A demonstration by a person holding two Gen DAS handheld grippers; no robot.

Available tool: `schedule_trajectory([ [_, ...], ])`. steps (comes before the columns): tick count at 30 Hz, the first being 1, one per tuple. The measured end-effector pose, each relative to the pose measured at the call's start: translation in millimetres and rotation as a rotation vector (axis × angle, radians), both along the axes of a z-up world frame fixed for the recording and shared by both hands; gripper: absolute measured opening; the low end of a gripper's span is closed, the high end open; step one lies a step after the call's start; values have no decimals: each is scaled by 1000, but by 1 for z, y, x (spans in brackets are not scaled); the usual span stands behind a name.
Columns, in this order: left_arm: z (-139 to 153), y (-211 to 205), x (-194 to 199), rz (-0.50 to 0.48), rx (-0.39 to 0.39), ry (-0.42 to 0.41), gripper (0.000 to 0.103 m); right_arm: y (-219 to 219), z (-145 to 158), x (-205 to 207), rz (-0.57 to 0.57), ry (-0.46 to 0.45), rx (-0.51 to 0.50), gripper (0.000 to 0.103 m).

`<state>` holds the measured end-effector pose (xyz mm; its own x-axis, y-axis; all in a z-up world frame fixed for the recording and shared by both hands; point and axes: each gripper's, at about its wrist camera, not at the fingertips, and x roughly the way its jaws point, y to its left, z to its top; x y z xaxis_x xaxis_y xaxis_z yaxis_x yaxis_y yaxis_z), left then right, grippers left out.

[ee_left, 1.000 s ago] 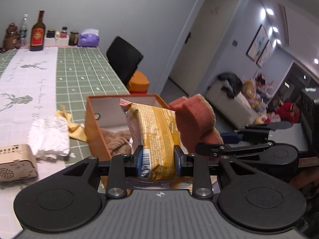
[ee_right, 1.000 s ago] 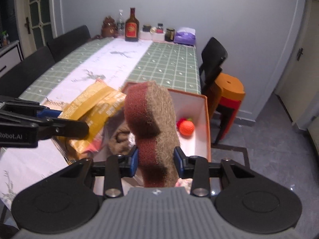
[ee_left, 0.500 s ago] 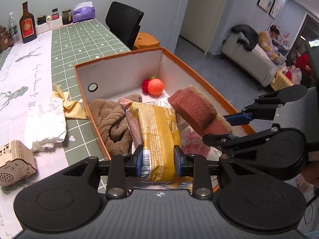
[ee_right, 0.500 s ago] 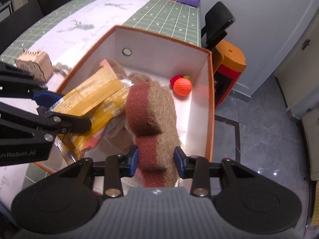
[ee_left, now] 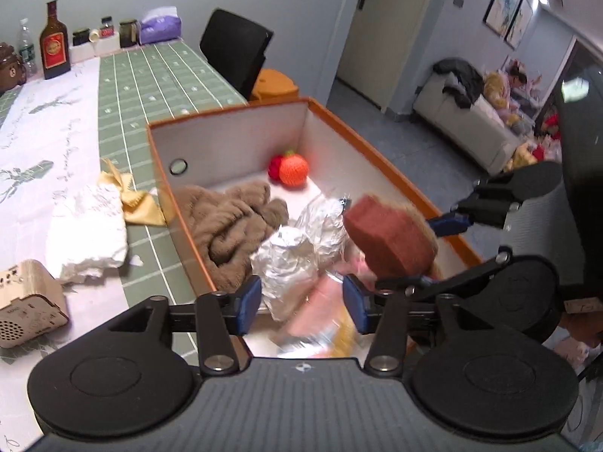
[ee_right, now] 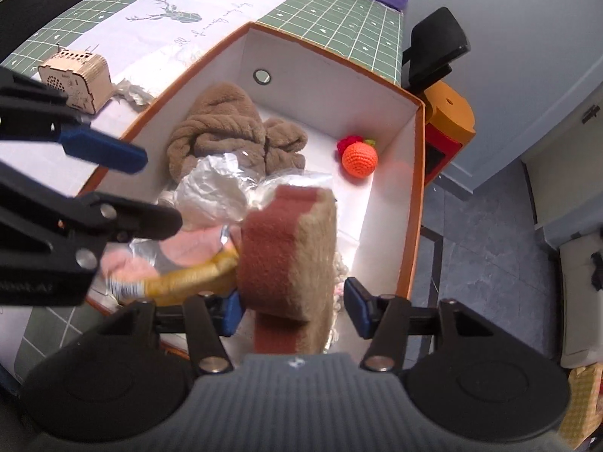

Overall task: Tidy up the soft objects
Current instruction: 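Open both grippers to drop the sponge and snack packet into the box, then move both grippers back toward the white tissue and yellow cloth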

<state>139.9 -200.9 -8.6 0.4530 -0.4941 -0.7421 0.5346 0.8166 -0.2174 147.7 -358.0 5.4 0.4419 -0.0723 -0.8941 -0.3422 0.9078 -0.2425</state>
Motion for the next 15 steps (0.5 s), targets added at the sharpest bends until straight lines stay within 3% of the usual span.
schedule_trajectory([
  [7, 22, 23, -6, 27, -43, -54, 60, 5, 22, -1, 8, -19, 26, 67],
  [15, 32, 57, -17, 113, -73, -141, 60, 27, 56, -13, 40, -160, 120, 69],
])
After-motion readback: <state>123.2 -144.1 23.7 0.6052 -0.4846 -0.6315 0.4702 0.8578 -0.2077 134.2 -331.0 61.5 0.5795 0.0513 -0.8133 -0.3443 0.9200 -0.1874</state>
